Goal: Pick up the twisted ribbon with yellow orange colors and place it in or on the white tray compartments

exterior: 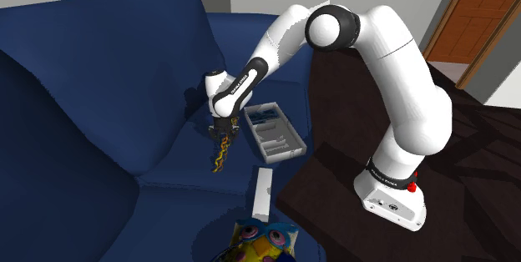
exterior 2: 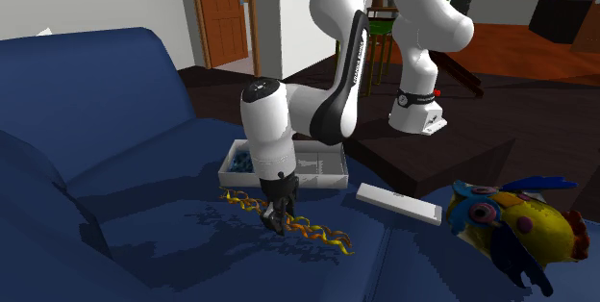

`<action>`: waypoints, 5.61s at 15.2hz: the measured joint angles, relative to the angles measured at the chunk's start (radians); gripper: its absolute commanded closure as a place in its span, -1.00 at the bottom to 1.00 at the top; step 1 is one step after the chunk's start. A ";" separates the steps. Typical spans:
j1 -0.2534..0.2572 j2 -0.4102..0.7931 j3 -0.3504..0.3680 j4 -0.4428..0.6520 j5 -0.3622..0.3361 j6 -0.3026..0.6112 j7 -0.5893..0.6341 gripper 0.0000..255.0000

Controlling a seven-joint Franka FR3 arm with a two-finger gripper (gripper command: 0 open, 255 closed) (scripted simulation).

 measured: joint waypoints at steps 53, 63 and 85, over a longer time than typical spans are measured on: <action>-0.304 -0.528 -0.021 -0.557 0.110 0.036 -0.363 1.00; -0.291 -0.416 -0.041 -0.551 0.073 0.140 -0.338 1.00; -0.306 -0.522 -0.021 -0.540 0.108 0.025 -0.364 -1.00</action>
